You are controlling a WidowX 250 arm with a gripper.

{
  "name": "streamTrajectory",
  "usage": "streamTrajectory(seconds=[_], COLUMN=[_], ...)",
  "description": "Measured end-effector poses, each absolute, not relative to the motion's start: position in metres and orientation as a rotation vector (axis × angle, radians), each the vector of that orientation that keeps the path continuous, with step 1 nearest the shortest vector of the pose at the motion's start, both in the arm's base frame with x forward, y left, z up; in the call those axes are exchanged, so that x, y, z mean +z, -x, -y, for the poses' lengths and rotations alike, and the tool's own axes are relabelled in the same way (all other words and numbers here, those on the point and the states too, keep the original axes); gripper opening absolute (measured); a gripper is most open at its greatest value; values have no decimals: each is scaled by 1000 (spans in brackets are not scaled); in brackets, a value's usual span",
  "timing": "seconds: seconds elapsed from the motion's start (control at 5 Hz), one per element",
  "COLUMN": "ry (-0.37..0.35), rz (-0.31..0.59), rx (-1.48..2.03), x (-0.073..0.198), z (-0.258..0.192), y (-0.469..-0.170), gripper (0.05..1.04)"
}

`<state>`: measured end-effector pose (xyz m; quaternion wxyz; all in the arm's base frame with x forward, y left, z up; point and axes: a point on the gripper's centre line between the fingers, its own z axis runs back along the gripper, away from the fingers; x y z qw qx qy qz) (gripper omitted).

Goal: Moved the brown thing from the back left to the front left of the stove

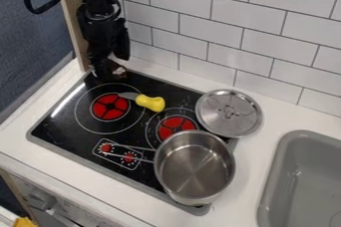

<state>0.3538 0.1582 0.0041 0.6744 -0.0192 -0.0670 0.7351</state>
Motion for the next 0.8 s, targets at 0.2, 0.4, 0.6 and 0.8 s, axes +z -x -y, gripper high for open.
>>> streamTrajectory(seconds=[0.2,0.4,0.6,0.8], ry=[35,46,51,45], rz=[130,160,176,187], rx=[1677,1700,1713,1721], x=[-8,-9,-10,-9], z=[-166,-167,-166,-166], y=[-353,-355,-353,-350], gripper=[668,375,190,113])
